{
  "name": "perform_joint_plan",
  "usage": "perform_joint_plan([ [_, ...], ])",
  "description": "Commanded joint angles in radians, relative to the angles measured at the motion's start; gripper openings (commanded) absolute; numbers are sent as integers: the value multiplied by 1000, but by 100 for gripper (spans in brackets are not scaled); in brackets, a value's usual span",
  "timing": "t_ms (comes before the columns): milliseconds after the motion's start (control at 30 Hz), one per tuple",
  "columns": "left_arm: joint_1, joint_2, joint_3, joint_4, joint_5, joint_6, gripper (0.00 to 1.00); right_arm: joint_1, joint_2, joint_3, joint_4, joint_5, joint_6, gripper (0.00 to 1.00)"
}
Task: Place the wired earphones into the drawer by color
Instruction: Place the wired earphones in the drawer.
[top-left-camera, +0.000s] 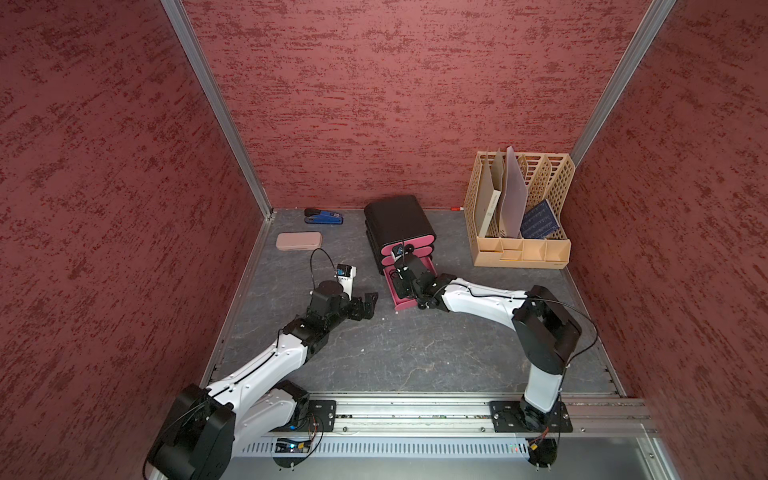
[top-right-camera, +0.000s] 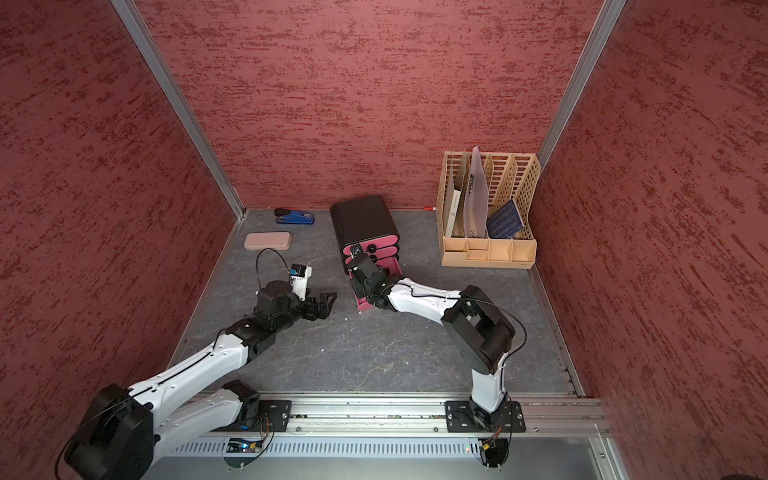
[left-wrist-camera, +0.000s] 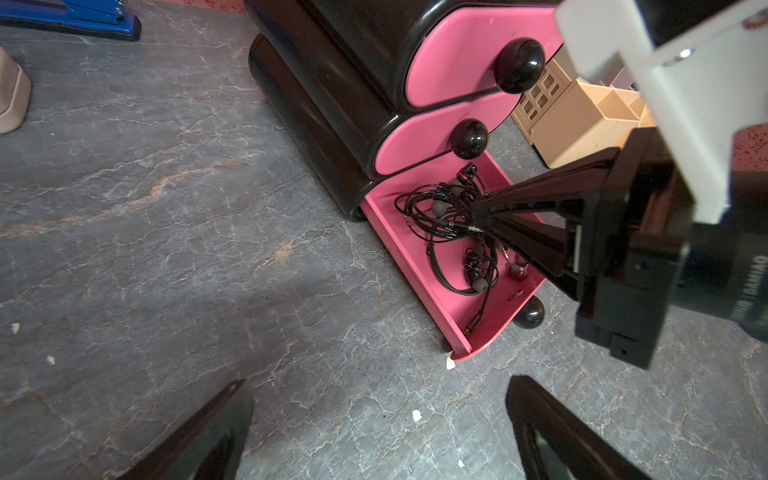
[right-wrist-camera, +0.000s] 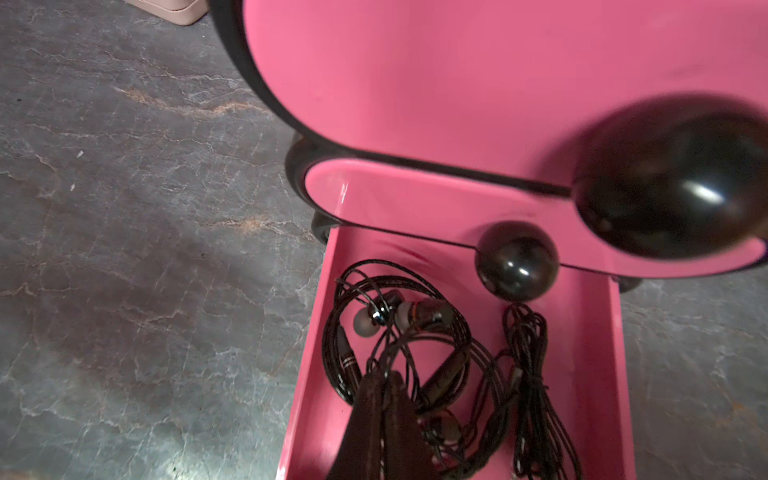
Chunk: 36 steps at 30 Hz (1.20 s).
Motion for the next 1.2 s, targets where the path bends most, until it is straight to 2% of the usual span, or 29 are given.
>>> perform_joint_plan([
  [0, 4, -9, -15, 20, -6, 7, 100, -9, 28, 38, 67, 42, -23, 0],
  [533, 4, -16, -15, 17, -4, 7, 100, -28, 97, 54, 79, 59, -15, 3],
  [600, 4, -15, -14, 17, -4, 6, 100, -30, 99, 54, 76, 58, -16, 8],
  [733, 4, -18, -15, 17, -6, 6, 100, -31, 80, 44, 73, 35, -9, 34],
  [800, 4, -18, -15, 18, -5, 6, 100, -30, 58, 26, 76, 21, 0, 40],
  [1167, 4, -22, -17, 15, -2, 6, 100, -31, -118, -107, 20, -48, 72, 52],
])
